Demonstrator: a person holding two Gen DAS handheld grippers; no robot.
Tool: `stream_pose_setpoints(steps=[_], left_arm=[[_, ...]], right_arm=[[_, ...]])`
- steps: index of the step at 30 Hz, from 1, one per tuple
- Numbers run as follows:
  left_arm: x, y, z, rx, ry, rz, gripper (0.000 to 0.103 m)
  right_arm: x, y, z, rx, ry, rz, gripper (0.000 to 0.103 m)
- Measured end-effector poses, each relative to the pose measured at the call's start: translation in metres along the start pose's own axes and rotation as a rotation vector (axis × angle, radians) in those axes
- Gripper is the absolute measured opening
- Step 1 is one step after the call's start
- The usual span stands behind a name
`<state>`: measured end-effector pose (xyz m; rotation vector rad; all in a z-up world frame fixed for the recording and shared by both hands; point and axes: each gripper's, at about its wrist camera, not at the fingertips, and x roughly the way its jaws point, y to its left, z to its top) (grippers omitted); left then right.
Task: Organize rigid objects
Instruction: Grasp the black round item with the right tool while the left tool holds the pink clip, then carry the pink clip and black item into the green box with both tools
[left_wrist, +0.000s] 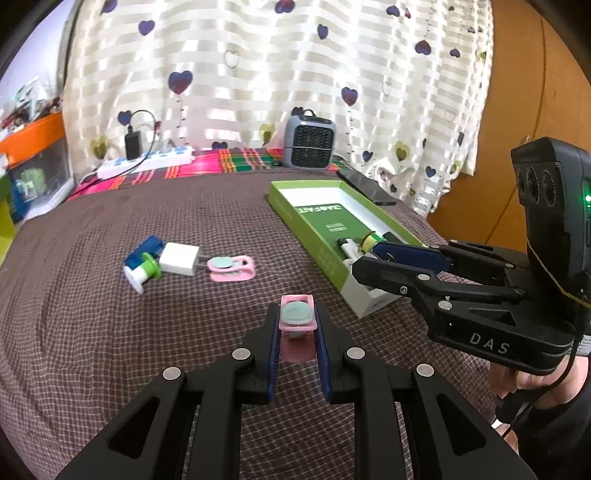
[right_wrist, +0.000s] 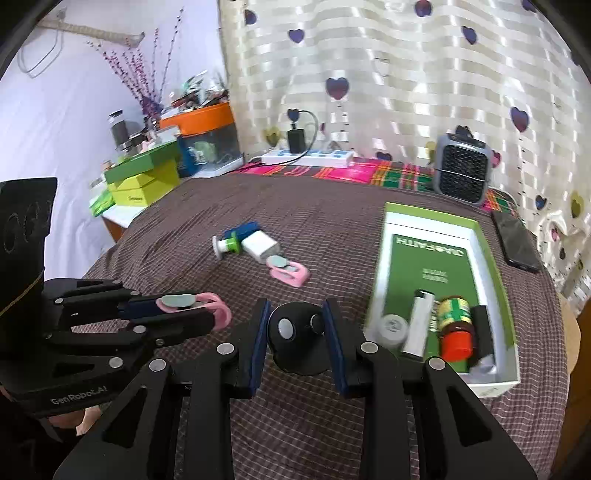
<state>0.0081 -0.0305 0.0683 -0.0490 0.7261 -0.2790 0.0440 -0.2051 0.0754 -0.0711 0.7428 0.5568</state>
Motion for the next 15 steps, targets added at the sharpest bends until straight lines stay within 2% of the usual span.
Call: stream_pose_setpoints(steps=[15], left_arm=[[0.022, -0.030, 0.023, 0.046, -0.021, -0.066, 0.017]], right_arm=[[-0.014, -0.056, -0.007, 0.092, -0.021, -0.104, 0.030]])
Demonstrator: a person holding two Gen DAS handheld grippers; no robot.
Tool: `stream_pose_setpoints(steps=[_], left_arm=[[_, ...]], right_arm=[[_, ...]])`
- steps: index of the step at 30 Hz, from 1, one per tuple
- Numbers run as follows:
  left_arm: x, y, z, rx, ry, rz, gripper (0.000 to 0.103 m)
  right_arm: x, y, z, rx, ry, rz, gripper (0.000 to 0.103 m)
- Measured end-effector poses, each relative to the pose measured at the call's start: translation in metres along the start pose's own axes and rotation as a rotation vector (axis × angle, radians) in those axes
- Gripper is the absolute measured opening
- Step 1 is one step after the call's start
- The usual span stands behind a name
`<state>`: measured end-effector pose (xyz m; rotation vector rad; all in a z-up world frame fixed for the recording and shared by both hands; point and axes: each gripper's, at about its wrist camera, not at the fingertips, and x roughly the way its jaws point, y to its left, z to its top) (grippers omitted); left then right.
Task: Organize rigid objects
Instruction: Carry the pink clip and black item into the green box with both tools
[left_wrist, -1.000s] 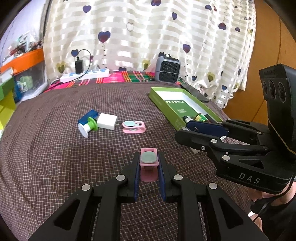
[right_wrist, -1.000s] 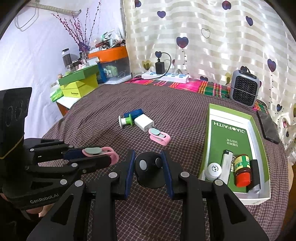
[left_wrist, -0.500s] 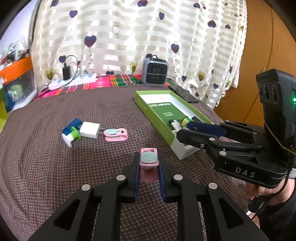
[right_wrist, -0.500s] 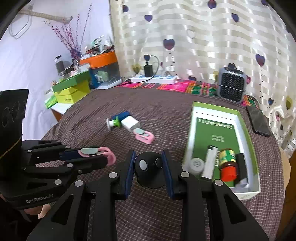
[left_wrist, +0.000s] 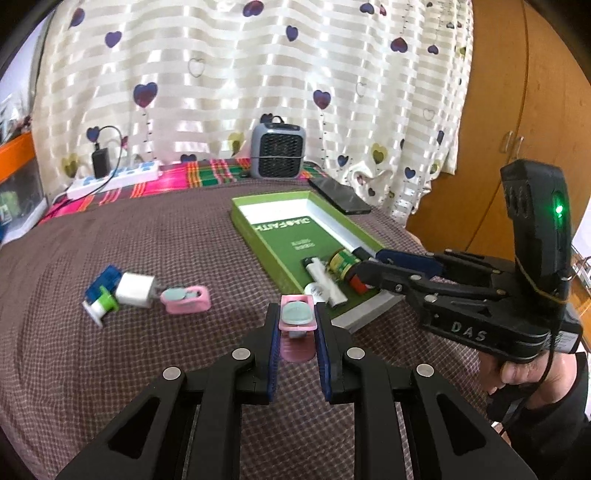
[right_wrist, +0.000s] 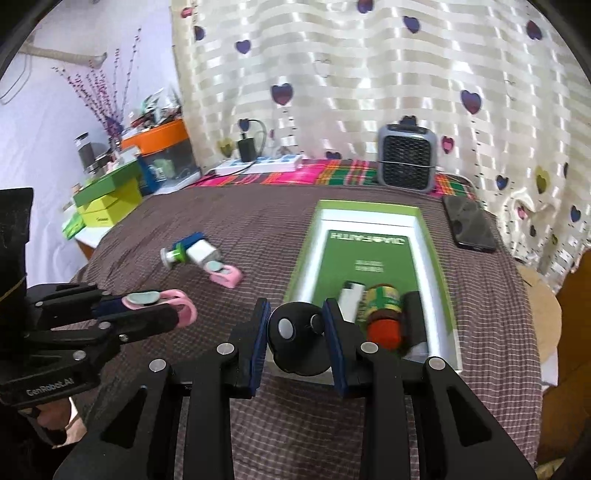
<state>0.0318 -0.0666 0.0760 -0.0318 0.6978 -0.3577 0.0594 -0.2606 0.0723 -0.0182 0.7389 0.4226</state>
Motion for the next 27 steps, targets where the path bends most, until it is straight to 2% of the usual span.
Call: stream_pose_setpoints(steps=[13, 24, 27], left_arm=[[0.043, -0.016, 0.024, 0.029, 0.004, -0.047, 0.017], [0.085, -0.020, 0.026, 0.033, 0.046, -0.073, 0.017], [0.092, -0.019, 0.026, 0.030, 0.055, -0.073, 0.017]], right_arm=[[0.031, -0.031, -0.006, 0.022, 0.056, -0.057, 0.031], [0.040, -0.036, -0.013, 0.004, 0.082, -0.084, 0.031], [0.036, -0.036, -0.012, -0.008, 0.067, -0.097, 0.035]])
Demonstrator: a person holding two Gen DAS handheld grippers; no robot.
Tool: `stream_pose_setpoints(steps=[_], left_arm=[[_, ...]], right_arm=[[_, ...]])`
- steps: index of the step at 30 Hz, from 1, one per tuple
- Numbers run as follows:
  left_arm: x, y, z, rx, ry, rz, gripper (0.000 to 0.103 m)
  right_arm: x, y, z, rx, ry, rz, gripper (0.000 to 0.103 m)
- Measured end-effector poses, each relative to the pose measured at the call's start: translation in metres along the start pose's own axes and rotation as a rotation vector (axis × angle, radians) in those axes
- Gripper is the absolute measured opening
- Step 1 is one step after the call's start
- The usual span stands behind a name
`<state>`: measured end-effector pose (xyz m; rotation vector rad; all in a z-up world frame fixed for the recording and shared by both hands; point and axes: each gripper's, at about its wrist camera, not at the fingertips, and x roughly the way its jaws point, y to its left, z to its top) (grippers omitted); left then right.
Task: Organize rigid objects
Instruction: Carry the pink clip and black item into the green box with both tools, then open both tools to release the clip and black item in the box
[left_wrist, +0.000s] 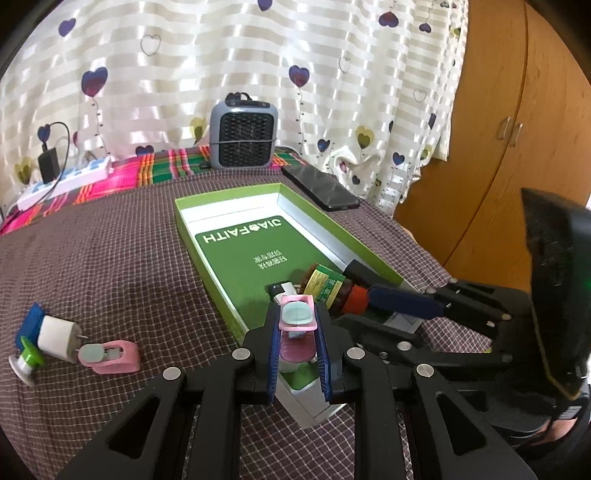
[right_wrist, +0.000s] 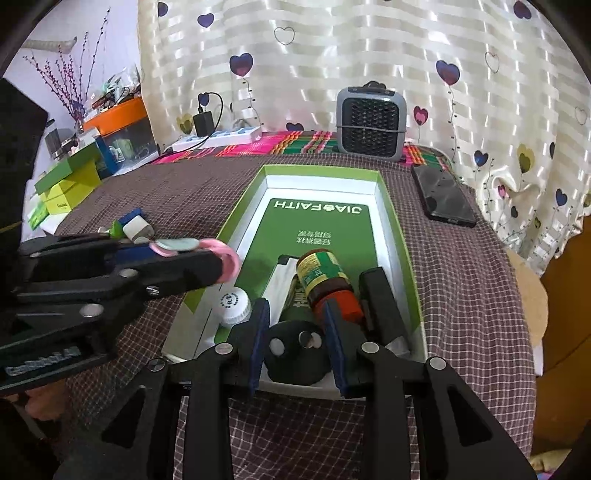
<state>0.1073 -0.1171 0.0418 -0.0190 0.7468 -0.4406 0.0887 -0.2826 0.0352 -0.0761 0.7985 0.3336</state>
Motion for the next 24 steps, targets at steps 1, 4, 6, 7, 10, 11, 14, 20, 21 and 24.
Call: stream_pose_setpoints(steps=[1, 4, 6, 7, 10, 11, 14, 20, 21, 24], left_arm=[[0.002, 0.001, 0.000, -0.002, 0.000, -0.002, 0.017], [0.007, 0.003, 0.000, -0.011, 0.009, 0.000, 0.017], [0.009, 0.004, -0.001, -0.011, 0.011, -0.004, 0.018], [0.009, 0.004, 0.000, -0.009, 0.009, -0.002, 0.021], [0.006, 0.006, 0.000, -0.012, -0.003, 0.014, 0.030], [0.004, 0.007, 0.001, -0.018, -0.006, 0.010, 0.031], [-0.003, 0.009, 0.000, -0.028, -0.018, 0.008, 0.033], [-0.019, 0.011, -0.009, -0.039, -0.024, 0.019, 0.033], [-0.022, 0.012, -0.011, -0.042, -0.024, 0.020, 0.033], [-0.029, 0.016, -0.017, -0.052, -0.021, 0.038, 0.033]], right_arm=[[-0.001, 0.000, 0.000, 0.000, -0.004, -0.002, 0.037], [-0.002, -0.001, 0.001, 0.001, -0.008, -0.010, 0.037], [-0.002, -0.001, 0.000, 0.006, -0.010, -0.007, 0.037], [-0.002, -0.001, 0.001, 0.005, -0.011, -0.008, 0.037], [-0.004, 0.001, 0.000, 0.002, -0.017, -0.017, 0.037], [-0.004, 0.000, 0.000, 0.003, -0.018, -0.017, 0.037], [-0.007, -0.001, 0.001, 0.007, -0.024, -0.023, 0.037], [-0.016, 0.004, 0.002, 0.002, -0.047, -0.017, 0.037], [-0.017, 0.006, 0.003, 0.001, -0.051, -0.015, 0.038], [-0.021, 0.010, 0.002, 0.001, -0.058, -0.008, 0.038]])
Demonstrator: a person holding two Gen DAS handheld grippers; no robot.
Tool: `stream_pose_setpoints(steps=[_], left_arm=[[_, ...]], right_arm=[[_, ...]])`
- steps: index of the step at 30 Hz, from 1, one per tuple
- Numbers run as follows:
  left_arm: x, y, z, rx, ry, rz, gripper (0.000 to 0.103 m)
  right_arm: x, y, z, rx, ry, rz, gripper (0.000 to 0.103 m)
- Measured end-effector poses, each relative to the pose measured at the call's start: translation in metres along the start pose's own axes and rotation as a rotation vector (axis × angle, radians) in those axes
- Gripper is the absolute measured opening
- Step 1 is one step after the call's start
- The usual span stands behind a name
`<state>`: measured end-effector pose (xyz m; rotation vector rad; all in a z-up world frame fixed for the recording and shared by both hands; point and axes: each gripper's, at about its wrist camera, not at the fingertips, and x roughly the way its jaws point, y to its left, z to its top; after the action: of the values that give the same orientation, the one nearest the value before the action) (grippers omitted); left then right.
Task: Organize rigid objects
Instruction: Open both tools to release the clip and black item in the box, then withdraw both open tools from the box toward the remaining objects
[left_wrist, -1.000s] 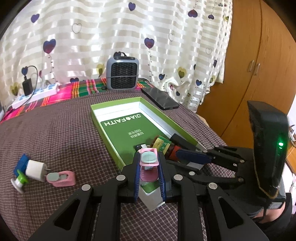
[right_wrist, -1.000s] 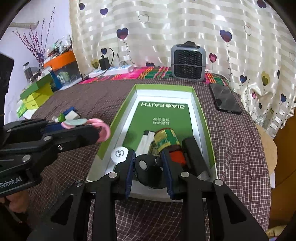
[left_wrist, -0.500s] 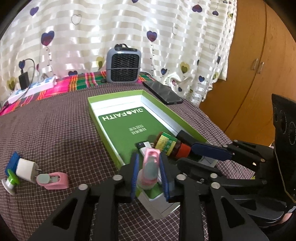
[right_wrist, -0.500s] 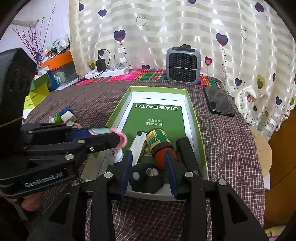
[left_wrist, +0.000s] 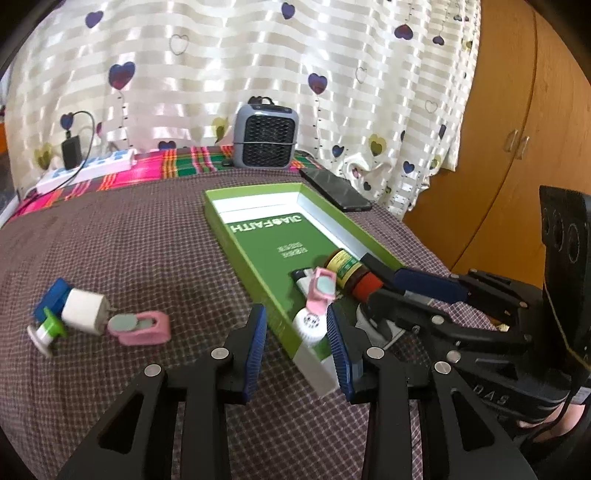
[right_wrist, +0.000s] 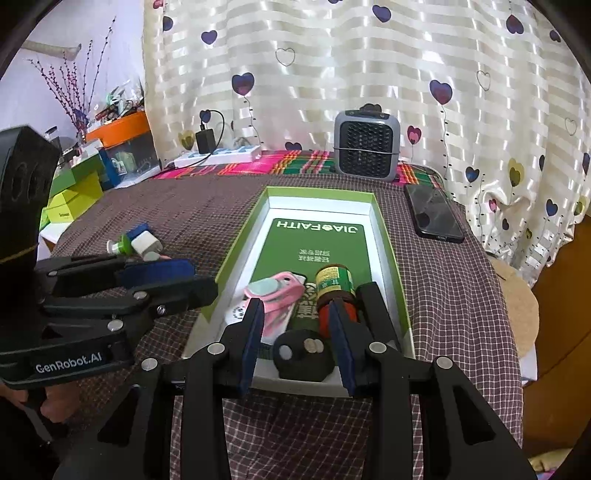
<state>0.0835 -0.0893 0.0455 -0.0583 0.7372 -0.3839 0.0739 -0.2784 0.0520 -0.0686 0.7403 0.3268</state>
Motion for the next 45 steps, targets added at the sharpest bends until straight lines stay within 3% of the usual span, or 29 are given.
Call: stream_pose_setpoints(steps=[18, 45], left_arm=[[-0.025, 0.019, -0.019, -0.077, 0.025, 0.068, 0.033], [-0.046, 0.035, -0.037, -0.079, 0.012, 0.107, 0.033]], right_arm=[[-0.008, 0.034, -0.005, -0.044, 0.021, 0.073, 0.038], [-0.014, 0.065, -0.009, -0.108, 0.032, 0.118, 0.038]])
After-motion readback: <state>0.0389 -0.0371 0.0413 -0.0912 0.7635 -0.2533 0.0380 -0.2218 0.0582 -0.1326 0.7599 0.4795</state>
